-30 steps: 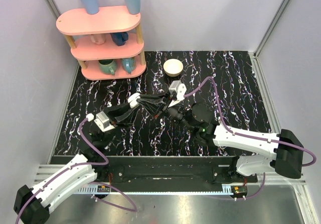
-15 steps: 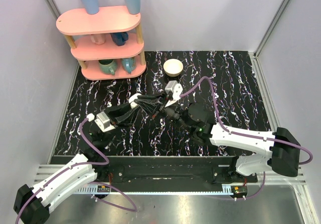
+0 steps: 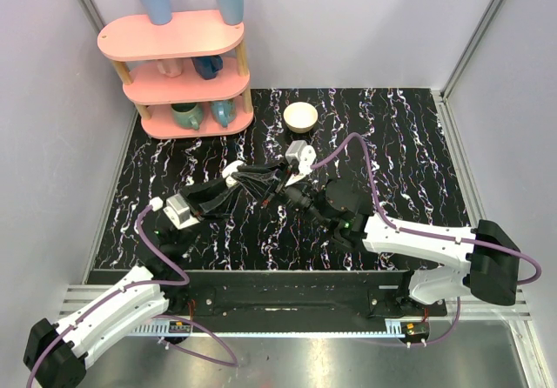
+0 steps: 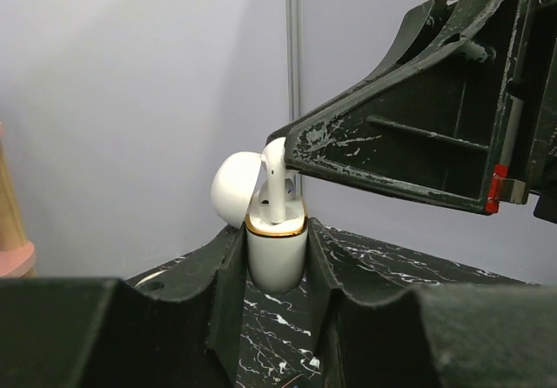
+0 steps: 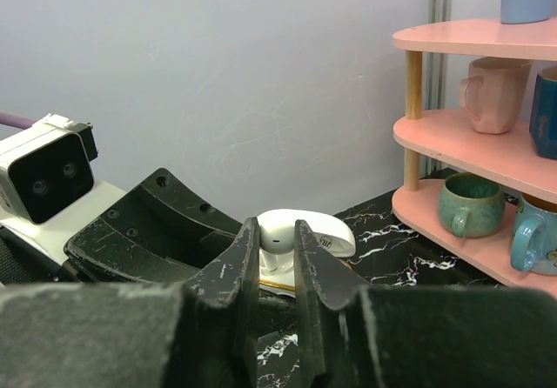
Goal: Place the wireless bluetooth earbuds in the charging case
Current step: Insert the left earbud into the left side groove of the charging case.
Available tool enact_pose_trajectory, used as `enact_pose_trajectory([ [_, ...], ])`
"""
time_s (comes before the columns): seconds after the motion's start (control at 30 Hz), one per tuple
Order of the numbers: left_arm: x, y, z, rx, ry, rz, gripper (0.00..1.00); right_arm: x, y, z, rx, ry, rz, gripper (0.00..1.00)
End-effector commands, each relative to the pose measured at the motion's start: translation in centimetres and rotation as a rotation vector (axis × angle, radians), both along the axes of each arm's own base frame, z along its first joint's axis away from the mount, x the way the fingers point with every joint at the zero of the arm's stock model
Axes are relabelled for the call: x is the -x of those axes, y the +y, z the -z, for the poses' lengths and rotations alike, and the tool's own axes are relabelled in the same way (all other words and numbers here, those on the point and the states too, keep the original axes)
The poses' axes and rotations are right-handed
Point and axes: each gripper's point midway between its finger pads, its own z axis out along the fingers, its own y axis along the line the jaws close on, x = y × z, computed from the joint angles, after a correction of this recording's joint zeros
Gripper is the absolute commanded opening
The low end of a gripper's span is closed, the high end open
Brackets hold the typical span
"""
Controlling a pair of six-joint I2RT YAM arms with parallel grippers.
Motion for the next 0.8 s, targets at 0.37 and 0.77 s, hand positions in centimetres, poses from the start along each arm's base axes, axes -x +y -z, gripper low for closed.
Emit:
enact_pose_trajectory([
  [0.37,0.9,0.0,-1.5,0.043,-0.062,0.029,0.00,0.9,0.5,-3.0,-0.091,-0.037,-0.037,0.00],
  [0.77,1.1,0.6,-2.2,0.065,-0.083,0.011,0.00,0.8,0.1,-2.1,-0.027,-0.065,-0.011,0.00],
])
